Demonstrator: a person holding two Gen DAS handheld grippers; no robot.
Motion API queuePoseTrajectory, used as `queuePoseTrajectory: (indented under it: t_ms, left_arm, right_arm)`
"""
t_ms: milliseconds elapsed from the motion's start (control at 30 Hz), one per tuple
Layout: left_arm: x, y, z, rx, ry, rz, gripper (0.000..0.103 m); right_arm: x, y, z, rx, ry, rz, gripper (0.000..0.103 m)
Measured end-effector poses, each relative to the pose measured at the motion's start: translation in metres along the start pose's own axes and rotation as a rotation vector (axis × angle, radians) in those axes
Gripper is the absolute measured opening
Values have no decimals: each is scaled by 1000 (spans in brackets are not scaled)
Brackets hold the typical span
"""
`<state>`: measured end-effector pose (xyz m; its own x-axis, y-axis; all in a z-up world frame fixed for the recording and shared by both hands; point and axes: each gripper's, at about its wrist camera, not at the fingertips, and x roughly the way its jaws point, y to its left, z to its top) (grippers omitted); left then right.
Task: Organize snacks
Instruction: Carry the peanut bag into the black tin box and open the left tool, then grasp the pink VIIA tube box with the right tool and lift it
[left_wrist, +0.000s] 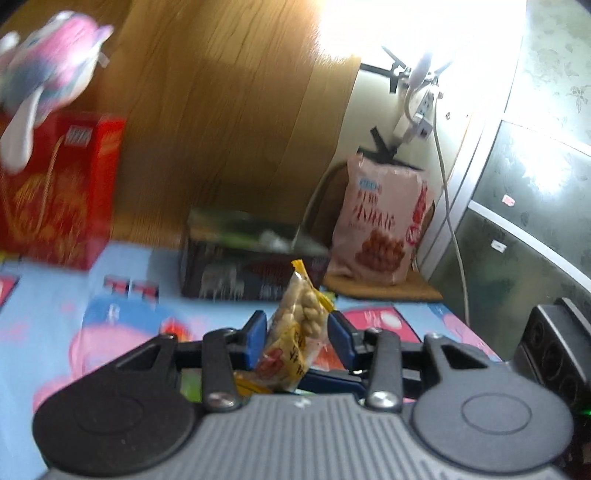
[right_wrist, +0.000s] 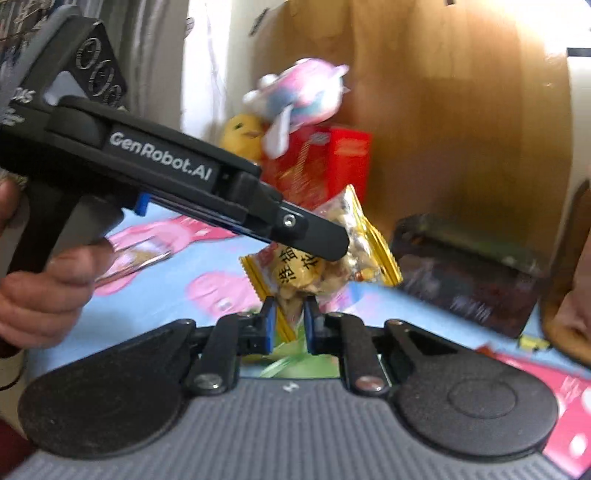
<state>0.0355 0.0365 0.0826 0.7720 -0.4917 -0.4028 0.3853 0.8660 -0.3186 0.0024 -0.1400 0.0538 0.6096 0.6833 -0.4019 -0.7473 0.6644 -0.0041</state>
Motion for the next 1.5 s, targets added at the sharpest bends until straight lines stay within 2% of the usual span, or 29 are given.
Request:
queuePoseTrajectory:
  t_ms: [200, 233, 300, 400, 433, 500, 600, 667, 767, 900, 933, 1033, 1167, 1267, 1300, 1333, 1433, 1500]
  left_arm:
    - [53, 7, 57, 56, -53, 33, 38]
    - [65, 10, 67, 58, -60, 46, 41]
    - [94, 16, 82, 65, -60, 86, 45]
    - [134, 28, 93, 62, -6, 175, 47]
    - [138, 35, 94, 40, -2, 202, 47]
    - [126, 52, 90, -30, -27, 171, 47]
    - [102, 75, 76, -103, -55, 170, 48]
    - [87, 89, 62, -155, -37, 177, 49]
    - [70, 104, 40, -222, 13, 200, 49]
    - [50, 112, 6, -294, 64, 219, 49]
    - [47, 112, -2, -303, 73, 222, 49]
    - [47, 109, -15, -317, 105, 241, 49]
    - [45, 102, -23, -311, 135, 236, 52]
    - [38, 98, -28, -303, 131, 225, 54]
    - [36, 97, -29, -302, 131, 223, 54]
    - [32, 97, -31, -302, 128, 222, 54]
    - [15, 100, -35, -317, 107, 223, 55]
    - [3, 105, -37, -342, 88, 221, 57]
  right_arm:
    - [37, -54, 40, 9, -34, -89, 18]
    - [45, -64, 46, 15, -35, -105, 18]
    - [64, -88, 59, 45, -34, -137, 19]
    - [93, -125, 67, 124, 4, -194, 21]
    - [97, -137, 66, 160, 15, -214, 21]
    - [93, -154, 59, 229, 15, -226, 21]
    - [65, -165, 38, 299, -15, -224, 21]
    - [51, -171, 25, 355, -11, -215, 21]
    - [36, -168, 8, 435, 13, -148, 23]
    - [30, -145, -9, 498, 57, -35, 41]
    - [28, -136, -13, 500, 70, -10, 42]
    - [34, -103, -15, 447, 118, 59, 48]
    - [53, -62, -8, 290, 214, 77, 51]
    - [72, -49, -11, 199, 311, 48, 46]
    - [76, -51, -10, 205, 310, 61, 31]
    - [78, -54, -7, 223, 318, 75, 27]
    - [66, -48, 9, 185, 253, 32, 24]
    - [49, -41, 20, 166, 206, 77, 24]
